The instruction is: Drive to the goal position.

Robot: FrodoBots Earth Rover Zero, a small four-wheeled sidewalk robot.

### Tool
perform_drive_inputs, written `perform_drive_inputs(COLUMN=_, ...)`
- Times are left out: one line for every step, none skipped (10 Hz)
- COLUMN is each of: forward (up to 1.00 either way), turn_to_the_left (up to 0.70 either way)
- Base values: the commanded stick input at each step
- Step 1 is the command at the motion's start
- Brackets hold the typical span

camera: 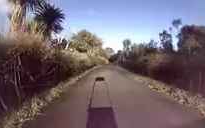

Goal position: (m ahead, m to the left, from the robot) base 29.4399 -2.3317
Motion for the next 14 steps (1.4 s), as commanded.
perform_drive_inputs(forward=1.00, turn_to_the_left=0.00)
perform_drive_inputs(forward=1.00, turn_to_the_left=0.00)
perform_drive_inputs(forward=1.00, turn_to_the_left=0.00)
perform_drive_inputs(forward=1.00, turn_to_the_left=0.00)
perform_drive_inputs(forward=1.00, turn_to_the_left=0.00)
perform_drive_inputs(forward=1.00, turn_to_the_left=0.00)
perform_drive_inputs(forward=1.00, turn_to_the_left=0.00)
perform_drive_inputs(forward=1.00, turn_to_the_left=0.00)
perform_drive_inputs(forward=1.00, turn_to_the_left=0.00)
perform_drive_inputs(forward=1.00, turn_to_the_left=0.00)
perform_drive_inputs(forward=1.00, turn_to_the_left=0.00)
perform_drive_inputs(forward=1.00, turn_to_the_left=0.00)
perform_drive_inputs(forward=1.00, turn_to_the_left=0.00)
perform_drive_inputs(forward=1.00, turn_to_the_left=0.00)
